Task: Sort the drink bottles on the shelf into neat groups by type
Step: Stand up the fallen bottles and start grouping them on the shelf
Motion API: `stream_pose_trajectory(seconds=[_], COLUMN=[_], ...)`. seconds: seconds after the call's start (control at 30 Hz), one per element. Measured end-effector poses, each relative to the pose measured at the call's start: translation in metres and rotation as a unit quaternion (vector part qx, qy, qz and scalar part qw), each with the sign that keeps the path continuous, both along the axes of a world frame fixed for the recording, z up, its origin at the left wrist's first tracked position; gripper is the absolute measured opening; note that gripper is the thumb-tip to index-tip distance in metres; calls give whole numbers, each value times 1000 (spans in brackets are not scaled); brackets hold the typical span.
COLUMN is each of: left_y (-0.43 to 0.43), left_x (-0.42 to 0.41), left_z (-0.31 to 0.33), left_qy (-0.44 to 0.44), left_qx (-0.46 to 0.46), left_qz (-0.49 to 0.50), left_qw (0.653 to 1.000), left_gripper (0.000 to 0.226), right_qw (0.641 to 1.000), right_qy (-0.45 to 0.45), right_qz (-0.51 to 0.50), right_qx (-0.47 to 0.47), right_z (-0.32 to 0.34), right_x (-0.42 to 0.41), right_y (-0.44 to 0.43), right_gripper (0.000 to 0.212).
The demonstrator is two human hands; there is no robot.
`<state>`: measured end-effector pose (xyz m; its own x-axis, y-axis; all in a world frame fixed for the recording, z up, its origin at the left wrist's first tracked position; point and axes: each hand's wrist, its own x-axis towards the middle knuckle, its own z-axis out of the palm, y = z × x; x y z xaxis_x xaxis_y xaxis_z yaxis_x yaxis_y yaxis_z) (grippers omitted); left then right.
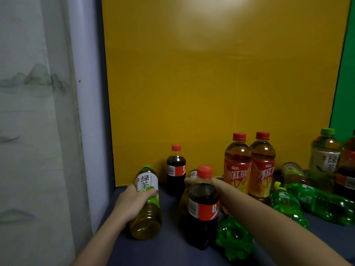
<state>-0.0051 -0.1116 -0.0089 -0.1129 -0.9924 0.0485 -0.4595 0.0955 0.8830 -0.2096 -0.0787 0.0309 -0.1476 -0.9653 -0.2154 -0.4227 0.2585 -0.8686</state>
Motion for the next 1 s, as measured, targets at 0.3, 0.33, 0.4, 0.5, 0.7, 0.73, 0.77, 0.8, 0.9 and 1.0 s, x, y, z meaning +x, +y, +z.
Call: stream_pose_trajectory(seconds=[0.3,0.33,0.4,0.5,0.7,0.73,0.77,0.8,0.9,1.0], left_y=[7,8,10,13,22,22,22,21,21,23], left_x=[-5,-5,-6,-7,-10,-9,-8,-8,-10,-12], left_z=[-1,-2,-3,-5,-5,-5,-6,-7,-10,-11], left_qy=[16,19,22,18,42,53,64,68,56,31], left_qx=[-129,-152,-195,-236,-257,-252,-248,-246,-253,-259], left_qz=[31,33,35,28,-32,-45,-56,-62,-51,-34], left_qw=[991,988,980,971,965,965,965,965,964,965], left_gripper=[62,66,74,86,92,94,95,97,92,79], right_qw=[985,980,977,976,979,980,981,979,978,985], right_qy=[-146,-164,-148,-92,-47,-62,-68,-67,-47,-51], right_qz=[-19,-28,-49,-88,-65,-62,-54,-58,-65,-26], right_qx=[-84,-109,-146,-176,-186,-181,-176,-182,-193,-162], right_z=[4,3,1,-1,0,1,0,-3,-6,7], right_x=[-7,-9,-13,-14,-14,-13,-13,-15,-16,-9], right_y=[7,4,2,1,8,10,10,8,9,26], right_gripper=[17,13,10,23,84,85,79,73,78,106])
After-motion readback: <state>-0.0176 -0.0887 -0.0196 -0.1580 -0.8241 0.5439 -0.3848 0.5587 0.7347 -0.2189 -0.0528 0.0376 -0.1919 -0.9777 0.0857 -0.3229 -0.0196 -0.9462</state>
